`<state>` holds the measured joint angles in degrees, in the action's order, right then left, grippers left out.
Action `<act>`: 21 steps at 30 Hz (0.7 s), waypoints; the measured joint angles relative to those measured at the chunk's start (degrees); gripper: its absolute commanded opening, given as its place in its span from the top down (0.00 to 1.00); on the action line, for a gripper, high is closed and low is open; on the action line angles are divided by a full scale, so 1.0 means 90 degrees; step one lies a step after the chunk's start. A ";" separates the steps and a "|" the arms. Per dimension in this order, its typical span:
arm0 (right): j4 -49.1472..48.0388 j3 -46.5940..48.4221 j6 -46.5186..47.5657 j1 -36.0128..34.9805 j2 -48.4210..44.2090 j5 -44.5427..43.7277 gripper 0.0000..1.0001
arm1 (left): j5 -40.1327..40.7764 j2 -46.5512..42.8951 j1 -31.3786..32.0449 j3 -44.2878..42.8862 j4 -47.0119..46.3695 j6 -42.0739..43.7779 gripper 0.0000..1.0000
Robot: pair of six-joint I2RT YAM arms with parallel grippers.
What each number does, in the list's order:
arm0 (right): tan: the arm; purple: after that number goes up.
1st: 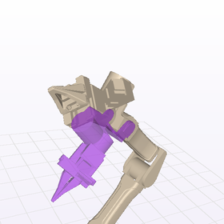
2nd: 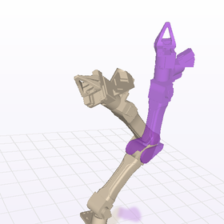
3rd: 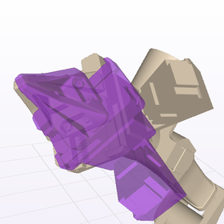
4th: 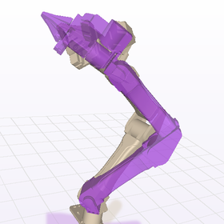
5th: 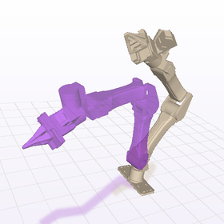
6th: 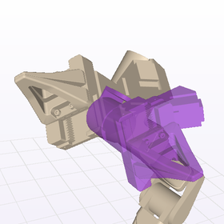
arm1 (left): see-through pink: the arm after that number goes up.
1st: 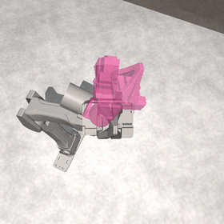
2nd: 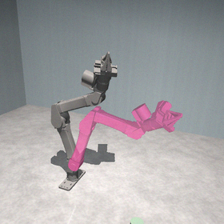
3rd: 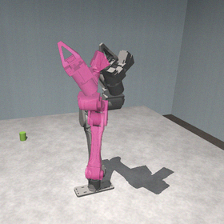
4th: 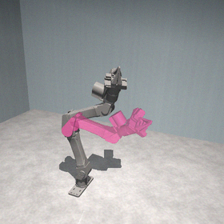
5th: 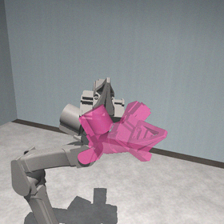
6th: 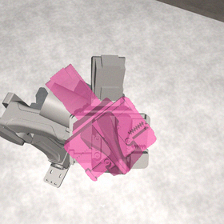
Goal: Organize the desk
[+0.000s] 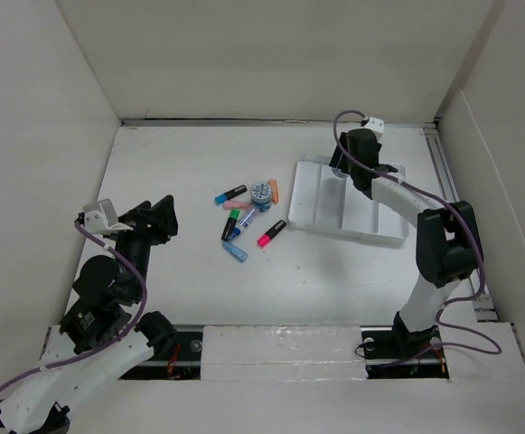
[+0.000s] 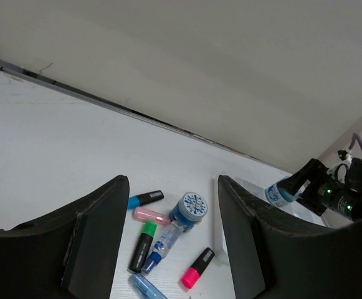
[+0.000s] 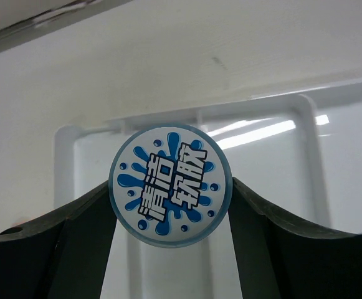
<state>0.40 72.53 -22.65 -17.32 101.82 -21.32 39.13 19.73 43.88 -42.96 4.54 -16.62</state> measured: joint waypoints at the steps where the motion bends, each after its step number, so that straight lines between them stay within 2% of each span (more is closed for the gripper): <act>1: 0.0007 -0.0036 -0.0080 0.0187 -0.0027 -0.0024 0.49 | -0.0005 0.0002 0.0000 -0.0002 0.0000 0.0000 0.45; 9: 0.0032 -0.0379 -0.0568 0.1926 -0.0284 -0.0233 0.49 | -0.0131 0.0107 0.0000 -0.0002 -0.0002 0.0000 0.45; 21: 0.0109 -0.0440 -0.0923 0.2096 -0.0036 -0.0216 0.46 | -0.0131 0.0124 0.0000 0.0000 -0.0002 0.0007 0.45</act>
<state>1.39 68.58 -30.96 1.54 101.49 -23.27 37.95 20.84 43.88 -42.96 4.51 -16.56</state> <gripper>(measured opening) 0.711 0.546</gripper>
